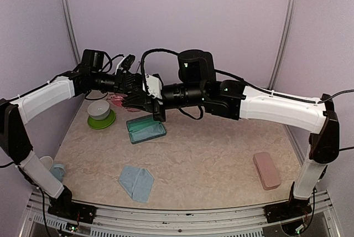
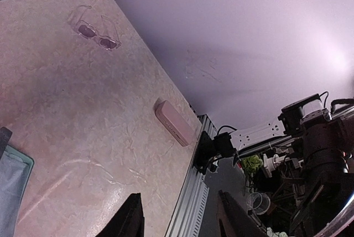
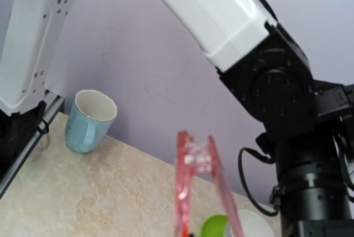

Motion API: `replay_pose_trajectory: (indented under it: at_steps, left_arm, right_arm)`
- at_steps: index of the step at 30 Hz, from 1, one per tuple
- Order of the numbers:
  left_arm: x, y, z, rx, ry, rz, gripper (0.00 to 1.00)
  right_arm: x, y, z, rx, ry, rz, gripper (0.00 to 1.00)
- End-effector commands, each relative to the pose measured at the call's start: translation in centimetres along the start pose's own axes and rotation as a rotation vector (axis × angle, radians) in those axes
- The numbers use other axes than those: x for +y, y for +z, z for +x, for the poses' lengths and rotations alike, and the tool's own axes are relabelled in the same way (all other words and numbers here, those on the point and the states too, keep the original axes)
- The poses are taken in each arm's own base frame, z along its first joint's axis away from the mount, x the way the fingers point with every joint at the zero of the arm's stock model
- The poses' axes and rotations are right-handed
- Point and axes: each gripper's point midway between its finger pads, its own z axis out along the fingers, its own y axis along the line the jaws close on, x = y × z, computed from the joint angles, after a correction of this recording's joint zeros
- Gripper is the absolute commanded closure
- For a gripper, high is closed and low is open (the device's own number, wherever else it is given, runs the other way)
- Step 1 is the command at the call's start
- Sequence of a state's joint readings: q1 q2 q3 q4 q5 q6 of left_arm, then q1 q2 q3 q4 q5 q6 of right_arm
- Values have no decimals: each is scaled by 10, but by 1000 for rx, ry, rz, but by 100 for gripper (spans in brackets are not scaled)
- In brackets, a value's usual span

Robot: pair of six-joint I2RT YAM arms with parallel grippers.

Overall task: Organize the sunglasses
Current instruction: Fold the right temple of the sunglasses on the sunglasses.

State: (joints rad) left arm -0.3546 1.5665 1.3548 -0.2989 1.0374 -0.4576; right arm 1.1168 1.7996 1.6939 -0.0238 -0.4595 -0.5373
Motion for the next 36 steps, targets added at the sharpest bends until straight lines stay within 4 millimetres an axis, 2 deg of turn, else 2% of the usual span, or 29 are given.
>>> replay_pose_trajectory:
  at_steps: [1,15,36]
  left_arm:
    - [-15,1,-2,0,37,77,55]
    - [-38,-6,-3,-12,99,134,55]
    - [-50,-12,0,-19,131,142,55]
  right_arm:
    - [-3,2,-25,-65,-34,8,100]
    - [-5,1,-21,-59,-7,38,100]
    - [-19,0,-9,-31,52,137,100]
